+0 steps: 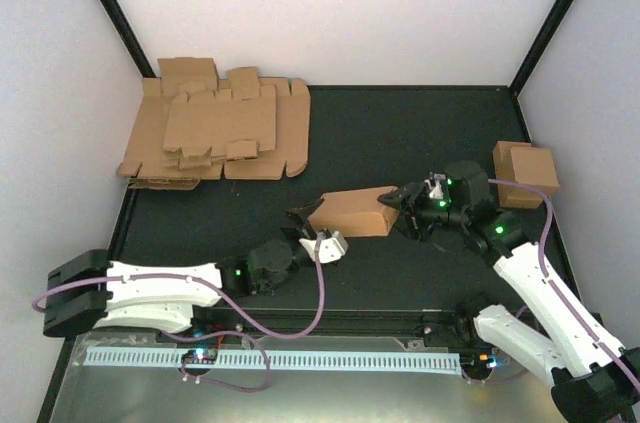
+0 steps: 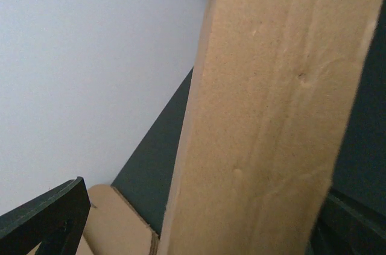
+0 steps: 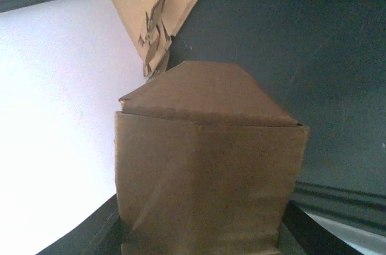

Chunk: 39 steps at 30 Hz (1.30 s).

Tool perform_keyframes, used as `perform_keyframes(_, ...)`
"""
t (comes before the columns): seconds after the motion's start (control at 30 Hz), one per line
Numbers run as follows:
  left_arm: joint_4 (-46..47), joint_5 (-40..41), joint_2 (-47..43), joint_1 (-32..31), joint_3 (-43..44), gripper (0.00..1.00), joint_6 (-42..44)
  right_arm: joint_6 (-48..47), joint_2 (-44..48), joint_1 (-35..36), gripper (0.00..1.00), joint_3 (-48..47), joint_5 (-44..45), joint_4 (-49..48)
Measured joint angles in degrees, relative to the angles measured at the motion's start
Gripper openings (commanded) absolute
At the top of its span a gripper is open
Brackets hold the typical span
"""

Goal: Fold the paper box

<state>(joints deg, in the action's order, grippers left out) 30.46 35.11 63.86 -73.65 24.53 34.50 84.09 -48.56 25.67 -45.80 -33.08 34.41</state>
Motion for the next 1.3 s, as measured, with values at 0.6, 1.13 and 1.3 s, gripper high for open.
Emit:
perform_keyframes(0.6,-13.64,-15.69,-20.33,0.00,-0.46,0.99,-27.80,-15.10,11.39,-15.82,0.39,2.43,34.18,3.26)
perform_keyframes(1.13,-15.45,-19.32,-20.74,0.52,-1.77,0.99,-35.34,-11.89,22.82,-16.17,0.37,-1.46,49.86,25.49)
perform_keyframes(1.3,-16.37,-22.01,-20.74,2.40,-1.77,0.99,-37.94,-10.05,23.30,-16.17,0.37,-1.44,51.01,27.19)
